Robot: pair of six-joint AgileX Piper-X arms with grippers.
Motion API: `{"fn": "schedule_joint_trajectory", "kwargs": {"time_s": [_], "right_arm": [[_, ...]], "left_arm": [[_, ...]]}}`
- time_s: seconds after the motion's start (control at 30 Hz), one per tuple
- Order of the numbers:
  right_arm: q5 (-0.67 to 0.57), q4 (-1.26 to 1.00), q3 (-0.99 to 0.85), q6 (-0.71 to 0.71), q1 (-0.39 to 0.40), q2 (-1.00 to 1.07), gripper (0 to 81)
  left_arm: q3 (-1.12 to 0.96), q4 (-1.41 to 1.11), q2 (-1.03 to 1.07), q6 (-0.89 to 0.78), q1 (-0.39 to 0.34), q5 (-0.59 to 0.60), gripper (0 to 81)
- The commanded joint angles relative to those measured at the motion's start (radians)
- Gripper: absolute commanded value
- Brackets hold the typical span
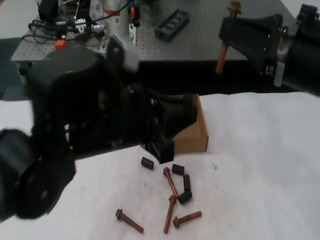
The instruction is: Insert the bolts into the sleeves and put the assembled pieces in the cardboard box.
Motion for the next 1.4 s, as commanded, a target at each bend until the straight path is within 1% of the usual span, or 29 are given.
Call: {"fn": "schedule_joint_trajectory", "kwargs": {"time_s": [0.0,0.1,0.23,0.37,0.47,0.63,0.87,1.03,1.23,1.27,1.3,1.33,1.37], "right_arm": [[-0.015,-0.245,0.060,0.105,0.079,-0.012,0.5],[-0.007,-0.262,0.061,0.105,0.117,-0.012,0.5],[-0.009,-0.262,0.061,0.105,0.142,-0.005,0.5],[-0.012,-0.254,0.061,0.105,0.163,-0.004,0.5],[-0.012,-0.199,0.061,0.095,0.168,-0.004,0.5],[-0.010,-0.149,0.061,0.025,0.168,-0.009,0.5],[-0.010,-0.130,0.061,0.022,0.158,-0.012,0.5],[-0.060,-0.116,0.061,0.022,0.162,-0.012,0.5],[-0.116,-0.004,0.061,-0.068,0.162,-0.012,0.2],[-0.126,0.002,0.061,-0.068,0.162,-0.012,0.8],[-0.131,0.002,0.061,-0.069,0.162,-0.012,3.5],[-0.133,0.001,0.061,-0.069,0.162,-0.012,7.1],[-0.132,0.000,0.061,-0.069,0.162,-0.012,13.9]], "left_arm": [[0.009,-0.111,-0.042,-0.077,-0.002,0.084,0.7],[0.009,-0.114,-0.042,-0.097,-0.002,0.139,0.7],[0.002,-0.122,-0.042,-0.097,-0.002,0.225,0.7],[0.002,-0.126,-0.042,-0.120,-0.002,0.216,0.7],[0.002,-0.132,-0.042,-0.119,-0.002,0.211,0.7],[0.002,-0.132,-0.042,-0.127,-0.002,0.203,0.7],[0.002,-0.132,-0.042,-0.127,-0.002,0.197,0.7],[0.002,-0.132,-0.042,-0.145,-0.002,0.174,0.7],[0.002,-0.132,-0.042,-0.150,0.001,0.174,0.7],[0.002,-0.132,-0.042,-0.148,0.001,0.174,0.7],[0.002,-0.132,-0.042,-0.147,0.001,0.174,0.7],[0.002,-0.132,-0.042,-0.147,0.001,0.174,0.7],[0.002,-0.132,-0.042,-0.139,0.001,0.174,0.7]]}}
